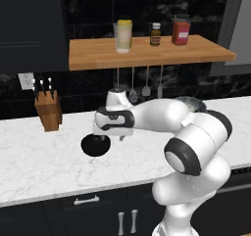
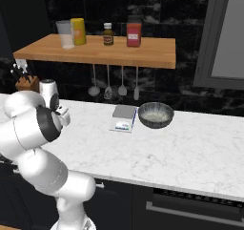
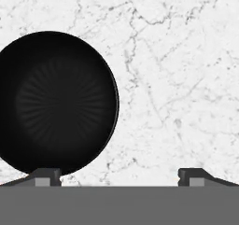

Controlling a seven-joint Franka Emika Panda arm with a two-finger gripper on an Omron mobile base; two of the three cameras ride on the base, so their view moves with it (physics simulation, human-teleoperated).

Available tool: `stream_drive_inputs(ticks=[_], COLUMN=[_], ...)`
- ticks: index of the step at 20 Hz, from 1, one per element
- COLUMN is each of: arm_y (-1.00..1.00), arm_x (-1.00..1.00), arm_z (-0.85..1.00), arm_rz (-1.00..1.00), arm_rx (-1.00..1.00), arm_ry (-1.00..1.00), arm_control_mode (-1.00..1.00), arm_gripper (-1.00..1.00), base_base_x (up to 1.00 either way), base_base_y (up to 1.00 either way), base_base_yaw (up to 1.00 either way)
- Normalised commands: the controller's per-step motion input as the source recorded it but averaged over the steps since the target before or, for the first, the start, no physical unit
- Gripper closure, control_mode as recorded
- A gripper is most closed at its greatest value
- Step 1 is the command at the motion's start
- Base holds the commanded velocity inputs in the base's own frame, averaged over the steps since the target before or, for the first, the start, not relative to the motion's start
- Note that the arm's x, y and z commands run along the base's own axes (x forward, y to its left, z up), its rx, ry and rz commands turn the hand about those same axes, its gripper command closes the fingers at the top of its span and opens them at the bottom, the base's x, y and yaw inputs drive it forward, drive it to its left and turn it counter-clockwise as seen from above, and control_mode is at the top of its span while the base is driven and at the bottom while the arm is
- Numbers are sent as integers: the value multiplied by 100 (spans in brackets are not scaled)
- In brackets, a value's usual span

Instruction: Pick up the bowls on the counter and stack them on top of one another in the open cabinet. Place the smaller bowl on top of the larger bowl.

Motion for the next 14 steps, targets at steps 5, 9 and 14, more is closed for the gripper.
stream_drive_inputs(ticks=[5, 9, 14], arm_y=[3, 2, 9], arm_x=[13, 20, 21], arm_z=[-48, -31, -25], arm_rz=[0, 0, 0], arm_rx=[0, 0, 0], arm_ry=[0, 0, -1], arm_control_mode=[-100, -100, -100], arm_gripper=[-100, -100, -100], base_base_x=[0, 0, 0], base_base_y=[0, 0, 0], base_base_yaw=[0, 0, 0])
